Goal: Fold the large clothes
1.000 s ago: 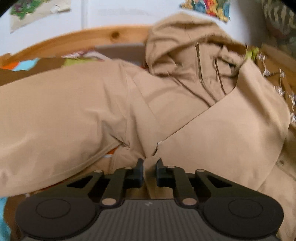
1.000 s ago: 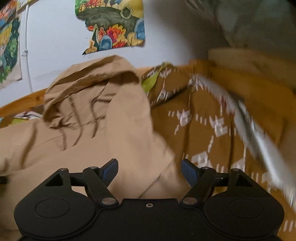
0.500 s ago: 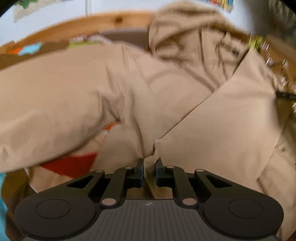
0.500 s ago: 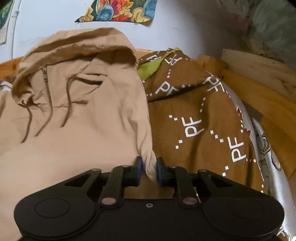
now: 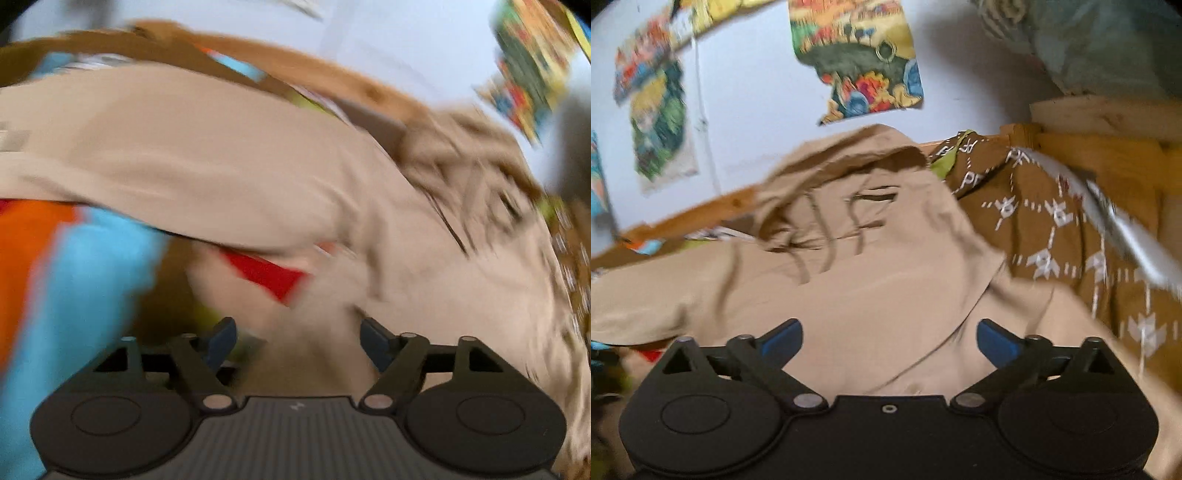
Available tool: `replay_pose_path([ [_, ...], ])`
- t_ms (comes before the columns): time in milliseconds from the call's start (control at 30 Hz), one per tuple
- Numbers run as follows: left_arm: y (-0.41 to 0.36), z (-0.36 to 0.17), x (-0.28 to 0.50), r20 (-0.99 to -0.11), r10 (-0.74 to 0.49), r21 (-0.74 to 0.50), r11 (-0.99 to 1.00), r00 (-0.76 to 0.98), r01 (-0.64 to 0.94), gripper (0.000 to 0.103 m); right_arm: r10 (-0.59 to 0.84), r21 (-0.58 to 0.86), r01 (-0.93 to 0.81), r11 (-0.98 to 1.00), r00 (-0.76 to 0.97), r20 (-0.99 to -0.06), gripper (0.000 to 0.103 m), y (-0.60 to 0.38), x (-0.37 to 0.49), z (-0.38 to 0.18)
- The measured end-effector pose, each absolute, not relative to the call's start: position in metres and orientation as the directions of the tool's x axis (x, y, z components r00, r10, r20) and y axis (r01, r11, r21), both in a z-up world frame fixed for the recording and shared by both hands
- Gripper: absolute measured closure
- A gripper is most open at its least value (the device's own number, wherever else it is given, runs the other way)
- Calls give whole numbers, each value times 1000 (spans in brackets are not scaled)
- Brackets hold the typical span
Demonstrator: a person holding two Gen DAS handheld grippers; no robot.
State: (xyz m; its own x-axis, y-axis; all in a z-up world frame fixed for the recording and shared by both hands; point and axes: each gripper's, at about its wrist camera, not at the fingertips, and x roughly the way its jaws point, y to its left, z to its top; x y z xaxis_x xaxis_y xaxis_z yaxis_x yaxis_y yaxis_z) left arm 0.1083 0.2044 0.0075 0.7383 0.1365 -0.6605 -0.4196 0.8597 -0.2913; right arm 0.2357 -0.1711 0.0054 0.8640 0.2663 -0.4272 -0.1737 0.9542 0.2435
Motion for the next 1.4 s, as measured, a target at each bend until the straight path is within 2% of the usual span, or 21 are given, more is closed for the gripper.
replay_pose_path([
  [133, 253, 26, 65, -571, 396, -259, 744, 719, -616, 16, 332, 232, -246, 941, 805, -492, 1, -147, 226, -7],
  [200, 280, 34, 55, -536, 466, -297, 677, 704, -674, 16, 366, 261, -267, 928, 787, -496, 1, -139, 228, -10],
  [333, 330, 42, 57, -553, 566, -353, 506, 612, -787, 17, 410, 267, -314, 911, 750, -519, 1, -124, 230, -19],
  [500, 379, 35, 55, -572, 570, -521, 302, 589, -798, 23, 413, 284, -302, 910, 713, -566, 1, -117, 229, -35],
  [567, 382, 35, 59, -574, 577, -520, 292, 581, -803, 32, 414, 298, -290, 909, 701, -581, 1, -117, 230, -41],
  [633, 382, 37, 66, -586, 583, -496, 291, 562, -818, 66, 411, 312, -273, 910, 693, -592, 1, -119, 232, -46],
  [733, 379, 39, 70, -576, 603, -498, 276, 551, -822, 85, 402, 328, -245, 912, 692, -600, 1, -123, 233, -48],
  [800, 368, 47, 63, -519, 627, -523, 304, 581, -796, 93, 395, 329, -236, 914, 697, -598, 1, -125, 234, -46],
  [900, 347, 69, 62, -353, 655, -527, 451, 669, -720, 96, 392, 330, -233, 915, 711, -584, 1, -129, 233, -41],
  [1033, 305, 118, 91, -166, 560, -443, 693, 812, -568, 97, 393, 339, -232, 912, 733, -555, 1, -134, 232, -31],
  [1167, 246, 175, 135, -58, 342, -343, 876, 938, -340, 97, 392, 363, -223, 905, 768, -506, 1, -147, 233, -19],
  [1300, 172, 205, 162, -7, 92, -216, 972, 996, -92, 97, 388, 436, -182, 882, 805, -449, 1, -173, 237, -6],
  [1400, 114, 207, 182, -34, -112, -134, 985, 993, 107, 97, 357, 502, -118, 857, 838, -413, 1, -201, 240, 3],
])
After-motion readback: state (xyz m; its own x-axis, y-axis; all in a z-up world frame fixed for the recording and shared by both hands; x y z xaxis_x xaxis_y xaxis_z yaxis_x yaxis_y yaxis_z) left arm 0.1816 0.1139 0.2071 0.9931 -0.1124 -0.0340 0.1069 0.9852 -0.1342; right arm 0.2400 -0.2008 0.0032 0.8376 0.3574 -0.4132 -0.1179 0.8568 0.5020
